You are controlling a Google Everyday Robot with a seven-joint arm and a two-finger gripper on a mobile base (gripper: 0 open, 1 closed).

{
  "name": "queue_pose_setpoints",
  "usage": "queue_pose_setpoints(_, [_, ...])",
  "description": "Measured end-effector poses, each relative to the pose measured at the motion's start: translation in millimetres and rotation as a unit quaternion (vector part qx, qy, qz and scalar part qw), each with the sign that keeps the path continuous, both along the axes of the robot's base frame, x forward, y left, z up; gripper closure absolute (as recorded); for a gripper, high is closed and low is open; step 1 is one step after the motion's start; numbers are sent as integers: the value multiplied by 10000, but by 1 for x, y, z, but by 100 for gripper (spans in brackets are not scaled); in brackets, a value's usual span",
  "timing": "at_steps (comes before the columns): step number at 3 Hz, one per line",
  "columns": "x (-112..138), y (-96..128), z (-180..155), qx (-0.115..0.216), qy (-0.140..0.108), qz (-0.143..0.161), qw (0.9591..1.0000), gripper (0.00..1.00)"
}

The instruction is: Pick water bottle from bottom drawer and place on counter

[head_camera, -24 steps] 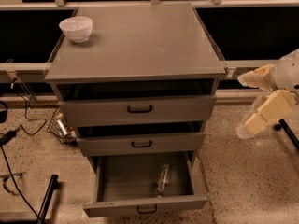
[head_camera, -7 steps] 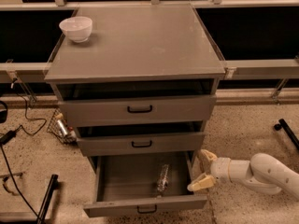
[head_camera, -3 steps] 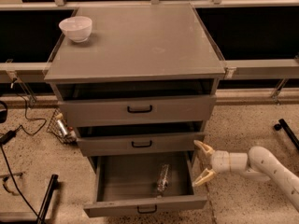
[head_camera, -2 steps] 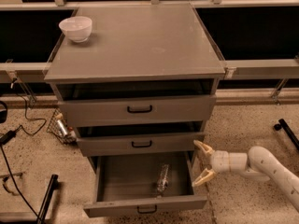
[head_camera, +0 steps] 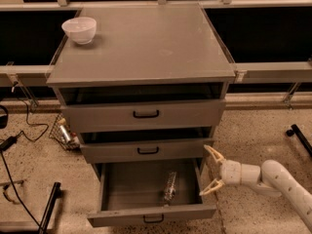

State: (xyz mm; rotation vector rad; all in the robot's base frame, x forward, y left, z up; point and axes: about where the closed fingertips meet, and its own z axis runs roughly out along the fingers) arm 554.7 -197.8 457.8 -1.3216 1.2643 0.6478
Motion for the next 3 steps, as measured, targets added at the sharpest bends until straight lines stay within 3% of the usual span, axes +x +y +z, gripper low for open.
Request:
queue_pose_setpoints(1, [-6, -1, 4, 48, -651, -23, 9979, 0])
queue_pose_setpoints(2, [-12, -3, 9, -72, -1435, -23, 9896, 0])
queue_pose_setpoints(3, [-18, -4, 15, -224, -2307, 44, 9728, 0])
